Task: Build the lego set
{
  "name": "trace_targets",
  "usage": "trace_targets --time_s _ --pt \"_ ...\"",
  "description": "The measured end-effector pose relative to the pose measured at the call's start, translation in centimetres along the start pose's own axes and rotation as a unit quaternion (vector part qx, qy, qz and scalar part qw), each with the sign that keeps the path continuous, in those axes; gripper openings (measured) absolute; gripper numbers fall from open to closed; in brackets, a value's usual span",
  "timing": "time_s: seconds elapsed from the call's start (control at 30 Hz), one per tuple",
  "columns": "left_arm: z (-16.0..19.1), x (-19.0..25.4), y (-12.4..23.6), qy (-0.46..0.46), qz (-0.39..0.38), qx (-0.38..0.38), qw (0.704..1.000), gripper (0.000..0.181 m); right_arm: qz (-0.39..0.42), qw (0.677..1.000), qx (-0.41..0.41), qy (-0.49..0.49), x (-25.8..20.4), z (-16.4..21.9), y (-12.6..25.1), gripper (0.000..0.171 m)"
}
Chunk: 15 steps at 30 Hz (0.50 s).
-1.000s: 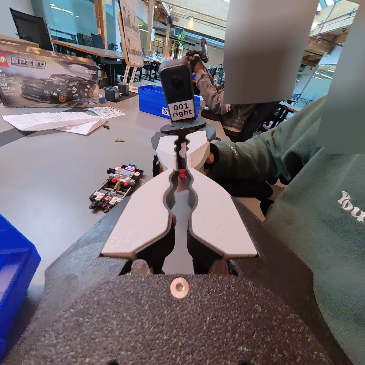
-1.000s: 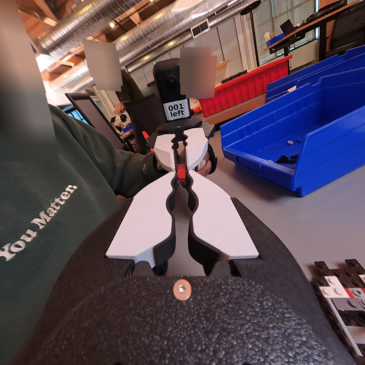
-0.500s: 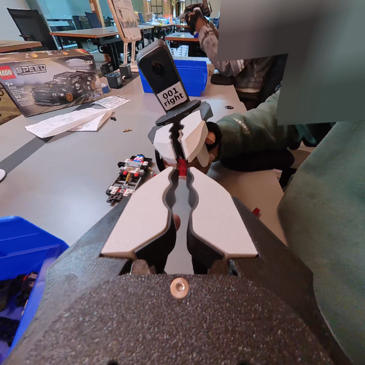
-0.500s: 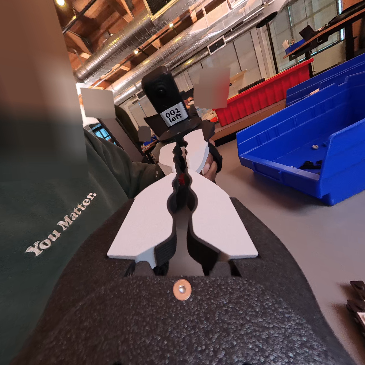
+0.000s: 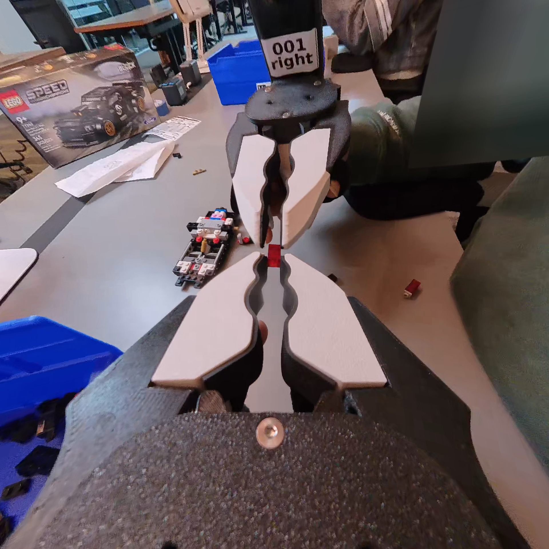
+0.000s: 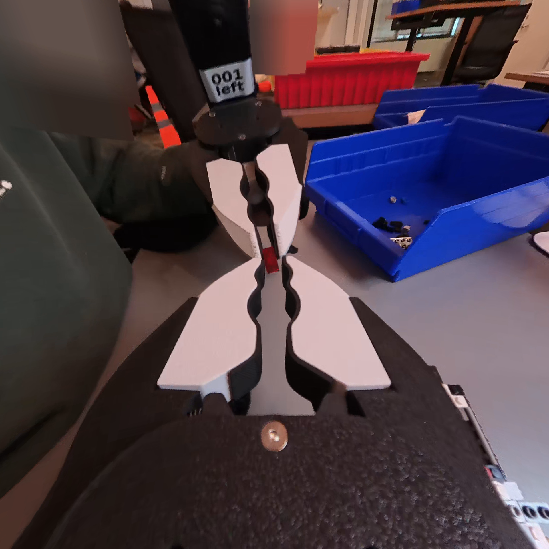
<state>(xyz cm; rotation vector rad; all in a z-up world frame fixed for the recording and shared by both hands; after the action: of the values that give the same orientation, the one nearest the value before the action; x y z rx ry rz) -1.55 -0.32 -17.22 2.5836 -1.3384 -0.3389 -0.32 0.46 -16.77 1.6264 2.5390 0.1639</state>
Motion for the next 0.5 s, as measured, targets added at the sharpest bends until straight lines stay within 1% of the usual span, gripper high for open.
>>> trace_targets --time_s 0.13,0.3,0.4,0.5 --pt "0.4 0.4 -0.2 -0.003 0.012 -0.009 1.0 0.009 -0.005 1.0 -0.024 0.015 -0.4 0.7 -0.3 0.008" --pt "0.1 0.8 -0.3 0.019 0.036 0.014 0.999 0.009 -0.01 0.999 -0.043 0.029 -0.8 1.4 -0.6 0.008" --pt "0.2 1.0 -0.4 0.014 0.041 0.011 0.999 0.009 -0.015 0.998 -0.045 0.032 -1.0 1.6 -0.6 0.008" --pt "0.7 1.0 -0.4 0.01 0.04 -0.003 0.999 0.009 0.0 0.997 -0.063 0.054 -0.8 2.0 -0.6 0.012"
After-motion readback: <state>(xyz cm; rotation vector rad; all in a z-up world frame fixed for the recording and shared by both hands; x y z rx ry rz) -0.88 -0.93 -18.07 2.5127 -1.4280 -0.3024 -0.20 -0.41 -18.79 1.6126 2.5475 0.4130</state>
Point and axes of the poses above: each gripper's, where its closed fingertips meet, y back along the fingers, z out of its underside, x = y × z across the jaws, the point moved 1 cm from there along y, back along the fingers, and after that the axes turned 3 degrees about x, right-handed, at the moved point
